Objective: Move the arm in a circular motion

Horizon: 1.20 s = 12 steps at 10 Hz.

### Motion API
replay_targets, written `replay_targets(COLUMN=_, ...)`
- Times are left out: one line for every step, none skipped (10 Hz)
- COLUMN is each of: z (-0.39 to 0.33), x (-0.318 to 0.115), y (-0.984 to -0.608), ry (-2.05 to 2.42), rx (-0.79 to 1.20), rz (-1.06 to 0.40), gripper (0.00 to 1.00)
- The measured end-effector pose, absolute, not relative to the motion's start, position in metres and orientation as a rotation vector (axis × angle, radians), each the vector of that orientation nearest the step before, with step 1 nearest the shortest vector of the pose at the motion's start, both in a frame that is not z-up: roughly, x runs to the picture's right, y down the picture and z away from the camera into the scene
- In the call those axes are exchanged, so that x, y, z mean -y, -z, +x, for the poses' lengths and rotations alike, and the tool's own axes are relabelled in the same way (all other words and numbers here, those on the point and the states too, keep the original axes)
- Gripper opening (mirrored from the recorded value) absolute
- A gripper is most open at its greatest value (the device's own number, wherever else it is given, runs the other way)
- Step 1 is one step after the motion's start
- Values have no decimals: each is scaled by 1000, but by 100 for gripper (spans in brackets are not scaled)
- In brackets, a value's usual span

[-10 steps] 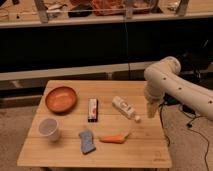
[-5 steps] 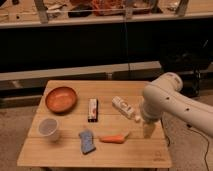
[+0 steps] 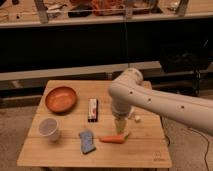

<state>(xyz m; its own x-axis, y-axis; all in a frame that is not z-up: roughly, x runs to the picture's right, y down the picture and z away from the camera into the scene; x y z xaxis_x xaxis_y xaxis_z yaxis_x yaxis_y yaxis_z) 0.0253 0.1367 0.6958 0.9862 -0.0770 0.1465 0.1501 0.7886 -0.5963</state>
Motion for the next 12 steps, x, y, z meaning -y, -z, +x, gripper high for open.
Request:
replay_targets(z=6, x=-125, y=-710, ry=140, rx=125, rz=-650, gripper=80)
replay_targets(z=-14, x=-109, y=-726, ry=159, rx=133, rz=-647, gripper=80)
replay_targets(z=-36, x=-85, y=-750, ry=175, rx=152, rz=-638, gripper=80)
replay_targets(z=-44, x=-67, y=-765, ry=188, rx=155, rz=-633, gripper=80)
replay_targets(z=-49, x=-53, y=-777, ry=190, rx=152, rz=-622, gripper=80)
replay_targets(z=-50, x=-40, y=-788, ry=183, rx=146, rz=-618, gripper=80)
replay_targets(z=-44, x=-28, y=-797, ry=167, rx=132, rz=-616, gripper=80)
replay_targets(z=-33, x=-23, y=-802, ry=151, rx=118, rz=-613, gripper=80)
replay_targets(z=-23, x=-21, y=-803, ry=139, rx=109, rz=-611, gripper=80)
replay_targets(z=-1, x=-21, y=-802, ry=119, rx=91, rz=-610, gripper=80)
replay_targets(z=25, x=-22, y=-801, ry=99, rx=70, rz=-611, gripper=80)
replay_targets(z=46, x=-23, y=-799, ry=83, rx=54, rz=-609, gripper=80)
